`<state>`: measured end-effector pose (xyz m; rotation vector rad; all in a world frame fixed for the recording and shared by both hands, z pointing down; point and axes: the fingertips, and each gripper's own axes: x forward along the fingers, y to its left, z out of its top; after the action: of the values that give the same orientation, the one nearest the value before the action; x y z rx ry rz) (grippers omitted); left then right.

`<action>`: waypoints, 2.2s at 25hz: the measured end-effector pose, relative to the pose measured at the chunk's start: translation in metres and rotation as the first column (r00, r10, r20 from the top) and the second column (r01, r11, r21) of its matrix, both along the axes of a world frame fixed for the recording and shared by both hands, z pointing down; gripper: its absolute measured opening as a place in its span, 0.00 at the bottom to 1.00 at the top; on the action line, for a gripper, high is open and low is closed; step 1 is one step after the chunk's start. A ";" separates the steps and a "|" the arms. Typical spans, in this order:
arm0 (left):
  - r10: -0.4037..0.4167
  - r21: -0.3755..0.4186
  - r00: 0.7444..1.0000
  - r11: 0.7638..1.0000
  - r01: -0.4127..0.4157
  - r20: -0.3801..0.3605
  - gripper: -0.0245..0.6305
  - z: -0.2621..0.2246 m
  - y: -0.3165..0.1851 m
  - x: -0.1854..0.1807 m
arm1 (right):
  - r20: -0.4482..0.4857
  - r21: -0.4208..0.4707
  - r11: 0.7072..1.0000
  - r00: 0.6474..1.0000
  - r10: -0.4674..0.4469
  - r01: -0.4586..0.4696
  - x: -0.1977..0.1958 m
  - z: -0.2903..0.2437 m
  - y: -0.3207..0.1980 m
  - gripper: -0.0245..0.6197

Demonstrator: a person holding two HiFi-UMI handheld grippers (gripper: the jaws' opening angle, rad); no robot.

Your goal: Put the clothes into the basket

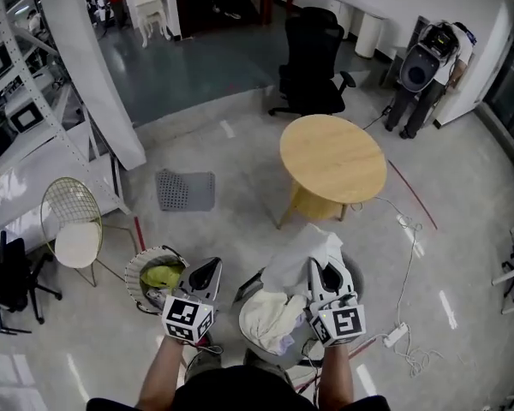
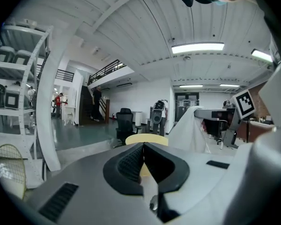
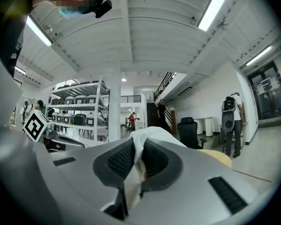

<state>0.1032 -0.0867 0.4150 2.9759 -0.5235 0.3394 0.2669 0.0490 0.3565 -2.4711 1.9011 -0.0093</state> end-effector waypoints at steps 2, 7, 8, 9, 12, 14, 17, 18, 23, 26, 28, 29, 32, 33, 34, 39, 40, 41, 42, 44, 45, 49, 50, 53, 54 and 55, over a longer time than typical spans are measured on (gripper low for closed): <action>-0.040 0.001 0.999 0.999 0.040 -0.001 0.05 -0.001 -0.017 -0.023 | 0.002 0.003 0.999 0.999 -0.052 0.052 -0.022 -0.002 -0.024 0.11; -0.147 0.007 0.989 0.989 0.147 0.008 0.05 -0.001 -0.056 -0.081 | 0.005 0.003 0.980 0.980 -0.199 0.199 -0.082 0.002 -0.085 0.11; -0.172 0.009 0.985 0.985 0.172 0.010 0.05 -0.001 -0.064 -0.094 | 0.007 0.001 0.973 0.973 -0.230 0.230 -0.095 0.003 -0.097 0.11; -0.197 0.011 0.980 0.980 0.197 0.013 0.05 0.000 -0.071 -0.108 | 0.008 -0.001 0.965 0.965 -0.262 0.262 -0.110 0.004 -0.110 0.11; -0.272 0.009 0.962 0.962 0.272 0.024 0.05 0.002 -0.093 -0.151 | 0.010 -0.010 0.936 0.937 -0.351 0.351 -0.152 0.010 -0.147 0.11; -0.315 0.004 0.948 0.949 0.315 0.033 0.05 0.005 -0.105 -0.177 | 0.014 -0.016 0.917 0.917 -0.398 0.398 -0.177 0.016 -0.168 0.11; -0.381 0.002 0.923 0.924 0.382 0.047 0.05 0.011 -0.121 -0.215 | 0.028 -0.022 0.887 0.887 -0.460 0.461 -0.208 0.026 -0.195 0.11; -0.404 -0.001 0.913 0.914 0.405 0.050 0.05 0.012 -0.126 -0.227 | 0.035 -0.026 0.876 0.876 -0.481 0.482 -0.217 0.030 -0.204 0.11; -0.489 -0.036 0.869 0.870 0.493 0.073 0.05 0.033 -0.147 -0.277 | 0.061 -0.055 0.827 0.829 -0.556 0.559 -0.258 0.051 -0.246 0.11; -0.525 -0.071 0.845 0.844 0.532 0.097 0.05 0.049 -0.156 -0.305 | 0.077 -0.089 0.795 0.800 -0.595 0.600 -0.285 0.066 -0.269 0.11; -0.541 -0.089 0.834 0.830 0.550 0.108 0.05 0.062 -0.163 -0.320 | 0.084 -0.111 0.775 0.783 -0.617 0.622 -0.303 0.079 -0.285 0.11; -0.547 -0.097 0.829 0.825 0.557 0.113 0.05 0.069 -0.167 -0.326 | 0.088 -0.124 0.766 0.776 -0.624 0.630 -0.311 0.088 -0.292 0.11; -0.558 -0.117 0.820 0.812 0.571 0.130 0.05 0.091 -0.180 -0.345 | 0.101 -0.173 0.739 0.758 -0.645 0.652 -0.334 0.115 -0.308 0.11; -0.561 -0.125 0.817 0.808 0.576 0.137 0.05 0.097 -0.182 -0.352 | 0.108 -0.192 0.728 0.751 -0.652 0.659 -0.342 0.123 -0.311 0.11; -0.564 -0.134 0.813 0.803 0.580 0.143 0.05 0.102 -0.184 -0.357 | 0.116 -0.212 0.716 0.745 -0.657 0.665 -0.350 0.132 -0.314 0.11; -0.564 -0.178 0.808 0.789 0.588 0.170 0.05 0.132 -0.197 -0.373 | 0.179 -0.301 0.675 0.735 -0.655 0.674 -0.374 0.186 -0.331 0.11; -0.563 -0.186 0.808 0.787 0.588 0.173 0.05 0.139 -0.200 -0.376 | 0.191 -0.312 0.669 0.735 -0.651 0.674 -0.377 0.198 -0.334 0.11; -0.562 -0.194 0.808 0.785 0.588 0.175 0.05 0.146 -0.202 -0.378 | 0.201 -0.323 0.665 0.736 -0.647 0.673 -0.381 0.209 -0.336 0.11; -0.560 -0.202 0.809 0.784 0.587 0.179 0.05 0.154 -0.204 -0.380 | 0.211 -0.336 0.660 0.737 -0.642 0.671 -0.384 0.221 -0.338 0.11; -0.554 -0.217 0.810 0.781 0.585 0.192 0.05 0.169 -0.205 -0.384 | 0.228 -0.363 0.650 0.740 -0.632 0.667 -0.390 0.242 -0.341 0.11; -0.551 -0.223 0.810 0.780 0.585 0.199 0.05 0.176 -0.206 -0.386 | 0.237 -0.376 0.644 0.741 -0.628 0.666 -0.393 0.253 -0.342 0.11; -0.541 -0.246 0.811 0.774 0.584 0.224 0.05 0.201 -0.208 -0.392 | 0.266 -0.426 0.615 0.741 -0.616 0.664 -0.404 0.295 -0.349 0.11; -0.539 -0.251 0.811 0.772 0.584 0.229 0.05 0.206 -0.208 -0.394 | 0.271 -0.439 0.607 0.742 -0.613 0.662 -0.406 0.305 -0.350 0.11; -0.536 -0.260 0.811 0.769 0.584 0.236 0.05 0.216 -0.208 -0.398 | 0.277 -0.470 0.589 0.743 -0.609 0.657 -0.411 0.328 -0.355 0.11; -0.535 -0.262 0.811 0.768 0.584 0.239 0.05 0.218 -0.208 -0.401 | 0.278 -0.476 0.585 0.743 -0.609 0.657 -0.413 0.333 -0.355 0.11; -0.534 -0.265 0.810 0.767 0.585 0.242 0.05 0.220 -0.208 -0.403 | 0.280 -0.481 0.580 0.742 -0.609 0.657 -0.415 0.337 -0.356 0.11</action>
<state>-0.3000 -0.2946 0.6349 2.3327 -1.2063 0.5297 -0.1476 -0.3071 0.6937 -1.7611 2.9589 -0.7751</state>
